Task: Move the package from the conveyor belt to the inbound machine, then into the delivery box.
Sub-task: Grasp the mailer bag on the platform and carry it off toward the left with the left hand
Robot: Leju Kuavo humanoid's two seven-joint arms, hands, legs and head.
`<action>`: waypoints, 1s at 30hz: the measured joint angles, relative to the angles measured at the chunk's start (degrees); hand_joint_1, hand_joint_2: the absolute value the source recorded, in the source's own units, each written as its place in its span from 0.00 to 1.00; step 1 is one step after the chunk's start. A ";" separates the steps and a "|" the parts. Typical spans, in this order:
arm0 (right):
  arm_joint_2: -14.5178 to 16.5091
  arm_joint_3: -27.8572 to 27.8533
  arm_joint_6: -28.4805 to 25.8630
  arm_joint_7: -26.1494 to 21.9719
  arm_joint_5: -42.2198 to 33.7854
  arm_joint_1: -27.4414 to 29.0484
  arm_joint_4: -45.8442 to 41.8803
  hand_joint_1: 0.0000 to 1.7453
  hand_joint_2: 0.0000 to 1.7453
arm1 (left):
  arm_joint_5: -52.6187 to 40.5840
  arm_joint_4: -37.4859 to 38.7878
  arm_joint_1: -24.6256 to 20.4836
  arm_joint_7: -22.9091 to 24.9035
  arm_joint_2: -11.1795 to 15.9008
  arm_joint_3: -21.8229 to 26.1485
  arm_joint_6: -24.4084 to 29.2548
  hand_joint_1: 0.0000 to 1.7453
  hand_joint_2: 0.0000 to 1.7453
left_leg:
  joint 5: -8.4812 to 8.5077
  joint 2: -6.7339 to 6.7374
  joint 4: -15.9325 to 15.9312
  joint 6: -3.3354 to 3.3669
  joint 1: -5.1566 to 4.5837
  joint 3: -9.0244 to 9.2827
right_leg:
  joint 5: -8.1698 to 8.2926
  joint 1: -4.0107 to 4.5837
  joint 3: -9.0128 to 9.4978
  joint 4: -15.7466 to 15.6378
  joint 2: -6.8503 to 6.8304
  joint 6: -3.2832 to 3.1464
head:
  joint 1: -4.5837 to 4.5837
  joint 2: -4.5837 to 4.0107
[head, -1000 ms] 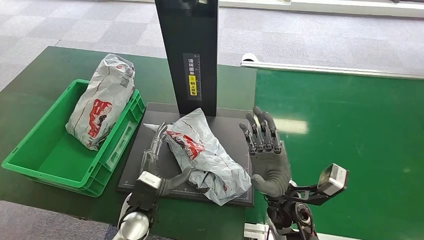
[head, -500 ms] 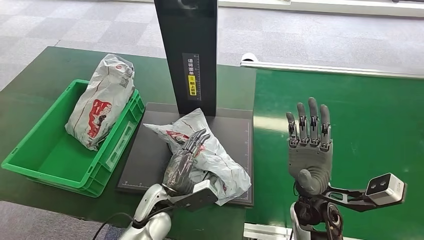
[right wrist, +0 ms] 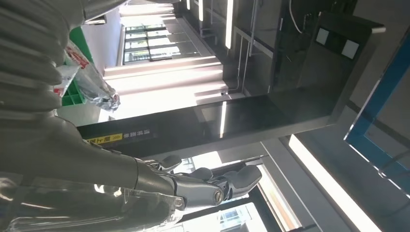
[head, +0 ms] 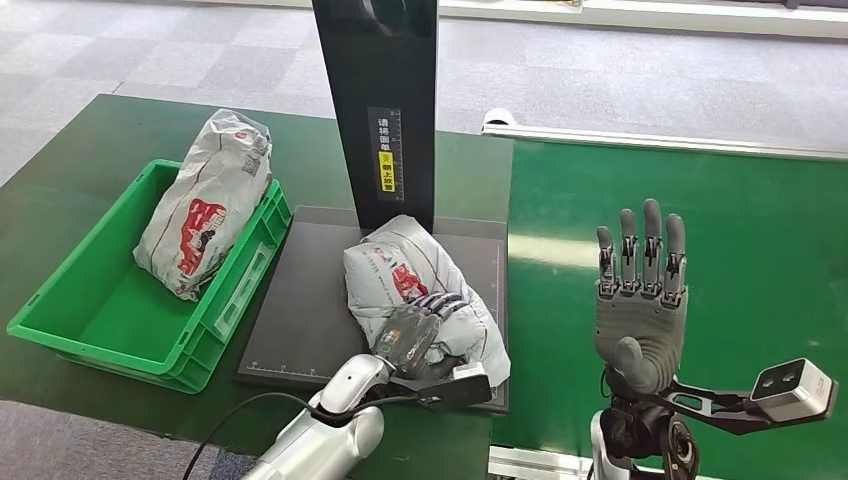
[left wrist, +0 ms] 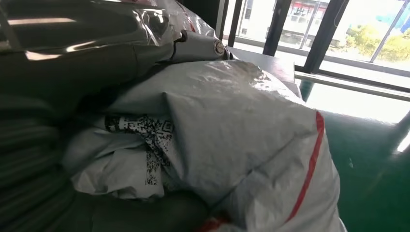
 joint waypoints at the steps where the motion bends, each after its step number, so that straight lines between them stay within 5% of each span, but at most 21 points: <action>1: 0.10 -0.22 -0.16 0.14 -0.11 0.00 0.00 0.00 1.00 | -0.08 0.97 -0.62 0.00 -0.15 0.00 0.01 1.00 1.00 | -0.01 0.00 0.00 0.01 0.00 0.05 | -0.01 0.00 0.08 0.00 -0.02 0.00 | 0.00 0.00; 10: 0.58 -1.62 -2.11 0.42 0.65 0.28 0.00 0.00 1.00 | 1.71 5.51 -3.28 -2.00 -0.55 0.80 0.73 1.00 1.00 | -0.03 -0.02 -0.01 0.07 0.00 0.54 | -0.02 -0.01 0.64 -0.03 -0.07 0.02 | 0.01 0.00; 17: 0.58 -2.06 -2.85 0.34 0.56 0.85 -0.01 0.00 1.00 | 13.84 3.31 -1.83 -13.29 -0.36 3.81 -2.78 1.00 1.00 | -0.01 -0.03 -0.01 0.06 0.00 0.58 | -0.02 0.00 0.60 -0.02 -0.07 0.02 | 0.01 0.00; 24: 0.58 -2.67 -3.62 0.34 0.33 1.39 -0.03 0.00 1.00 | 27.73 -13.84 5.93 -20.08 2.10 4.80 -7.74 1.00 1.00 | 0.03 0.02 0.02 0.09 -0.02 0.02 | 0.02 -0.01 -0.02 0.00 -0.01 0.04 | 0.01 0.00; 30: 0.45 -3.97 -4.70 0.09 -0.48 2.28 -0.32 0.00 1.00 | 38.47 -43.31 12.60 -24.79 7.35 4.18 -4.97 1.00 1.00 | 0.01 0.04 0.01 0.08 0.01 -0.31 | 0.01 0.02 -0.41 0.00 0.03 0.01 | -0.01 0.00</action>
